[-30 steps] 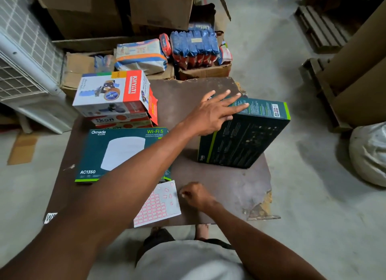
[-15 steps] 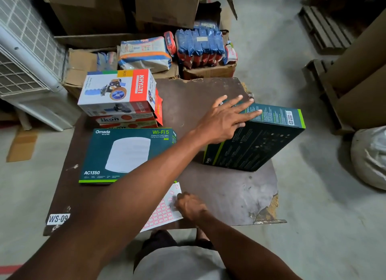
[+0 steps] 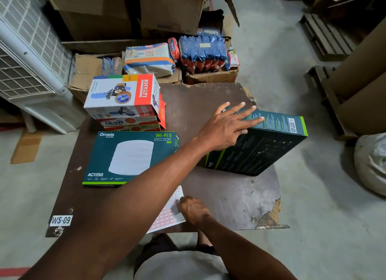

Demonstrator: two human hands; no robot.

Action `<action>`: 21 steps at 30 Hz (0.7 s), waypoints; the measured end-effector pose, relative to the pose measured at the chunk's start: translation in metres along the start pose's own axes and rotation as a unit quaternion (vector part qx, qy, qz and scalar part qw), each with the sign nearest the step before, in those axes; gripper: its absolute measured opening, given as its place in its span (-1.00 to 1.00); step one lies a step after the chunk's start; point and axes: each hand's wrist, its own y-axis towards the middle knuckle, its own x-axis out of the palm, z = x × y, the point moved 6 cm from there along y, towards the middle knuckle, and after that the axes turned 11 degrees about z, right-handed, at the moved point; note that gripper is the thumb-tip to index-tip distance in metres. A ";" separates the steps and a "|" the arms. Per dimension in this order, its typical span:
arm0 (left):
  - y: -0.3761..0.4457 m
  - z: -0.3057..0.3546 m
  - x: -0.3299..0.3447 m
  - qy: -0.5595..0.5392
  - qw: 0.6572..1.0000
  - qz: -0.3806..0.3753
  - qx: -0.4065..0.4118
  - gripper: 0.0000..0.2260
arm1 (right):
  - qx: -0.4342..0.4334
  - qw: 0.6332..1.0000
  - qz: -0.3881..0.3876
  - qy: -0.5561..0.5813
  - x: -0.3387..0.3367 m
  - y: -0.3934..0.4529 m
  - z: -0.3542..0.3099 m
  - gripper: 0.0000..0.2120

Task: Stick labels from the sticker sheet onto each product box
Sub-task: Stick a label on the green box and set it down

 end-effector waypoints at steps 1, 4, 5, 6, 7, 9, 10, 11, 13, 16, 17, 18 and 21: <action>0.000 0.000 0.001 -0.002 1.000 0.000 0.000 -0.51 | 0.000 1.000 -0.002 -0.003 0.002 0.000 0.001 -0.63; 0.000 0.000 0.002 -0.001 1.000 0.003 -0.001 -0.51 | 0.004 1.000 -0.002 -0.001 -0.003 0.001 0.001 -0.64; 0.000 -0.001 0.002 0.000 1.000 0.003 -0.002 -0.51 | -0.001 1.000 0.000 0.000 -0.003 0.001 0.002 -0.63; 0.000 -0.001 0.003 0.000 1.000 0.002 -0.002 -0.51 | -0.006 1.000 -0.002 -0.003 -0.003 0.000 0.002 -0.63; 0.000 -0.002 0.003 0.002 1.000 0.002 -0.002 -0.51 | -0.011 1.000 0.002 -0.007 -0.002 0.000 0.002 -0.63; 0.001 -0.002 0.003 0.006 1.000 0.002 -0.001 -0.51 | -0.008 1.000 0.005 -0.004 -0.001 -0.002 0.003 -0.63; 0.001 -0.003 0.003 0.008 1.000 0.002 -0.001 -0.51 | -0.004 1.000 0.006 0.000 0.000 -0.002 0.004 -0.64; 0.002 -0.004 0.003 0.008 1.000 0.003 -0.001 -0.51 | 0.002 1.000 0.009 0.003 0.002 -0.002 0.006 -0.64; 0.003 -0.004 0.003 0.008 1.000 0.002 -0.001 -0.51 | 0.015 1.000 0.015 0.013 0.003 -0.001 0.007 -0.65; 0.005 -0.005 0.003 0.009 1.000 0.000 0.000 -0.51 | 0.016 1.000 0.009 0.017 0.000 0.002 0.007 -0.67; 0.006 -0.005 0.003 0.010 1.000 0.001 0.000 -0.51 | 0.013 1.000 0.005 0.012 0.000 0.003 0.007 -0.66; 0.006 -0.006 0.003 0.011 1.000 0.000 0.000 -0.51 | 0.012 1.000 -0.002 0.003 -0.001 0.003 0.006 -0.65; 0.007 -0.007 0.003 0.009 1.000 -0.001 -0.002 -0.51 | 0.012 1.000 -0.012 -0.015 -0.001 0.006 0.004 -0.58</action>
